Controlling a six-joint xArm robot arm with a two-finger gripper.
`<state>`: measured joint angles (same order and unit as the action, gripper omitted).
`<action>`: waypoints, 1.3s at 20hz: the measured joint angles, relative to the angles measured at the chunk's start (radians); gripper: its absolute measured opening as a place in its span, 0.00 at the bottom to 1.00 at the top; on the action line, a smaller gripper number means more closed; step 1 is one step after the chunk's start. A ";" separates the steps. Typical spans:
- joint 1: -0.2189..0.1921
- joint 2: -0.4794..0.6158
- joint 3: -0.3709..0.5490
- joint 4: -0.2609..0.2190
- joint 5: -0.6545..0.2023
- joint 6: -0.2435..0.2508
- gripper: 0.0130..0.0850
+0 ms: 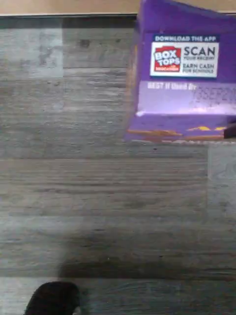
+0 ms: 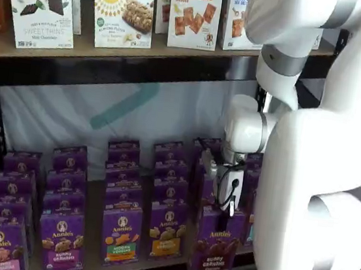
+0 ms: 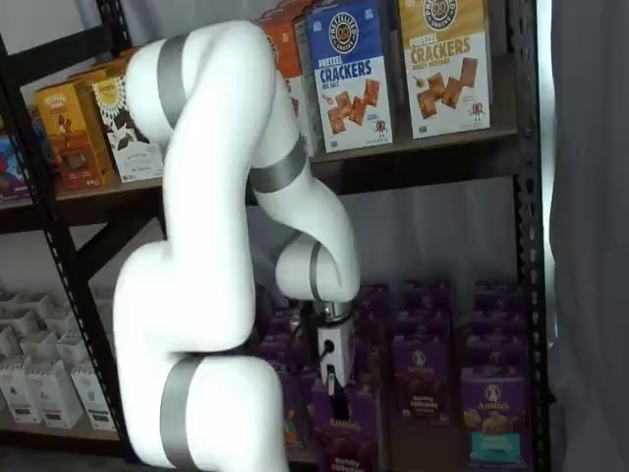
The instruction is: Pick up the purple box with a brown patch in the center, on the bottom shelf, the fifth box from the left
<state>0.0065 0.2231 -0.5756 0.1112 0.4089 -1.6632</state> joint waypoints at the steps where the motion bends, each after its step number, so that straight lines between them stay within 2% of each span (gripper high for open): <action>1: 0.005 -0.018 0.015 0.009 -0.002 -0.003 0.28; 6: 0.046 -0.132 0.093 0.046 0.014 0.005 0.28; 8: 0.061 -0.172 0.117 0.043 0.024 0.025 0.28; 17: 0.131 -0.394 0.231 -0.035 0.089 0.171 0.28; 26: 0.194 -0.548 0.275 -0.100 0.179 0.292 0.28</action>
<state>0.2004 -0.3246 -0.3006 0.0117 0.5874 -1.3710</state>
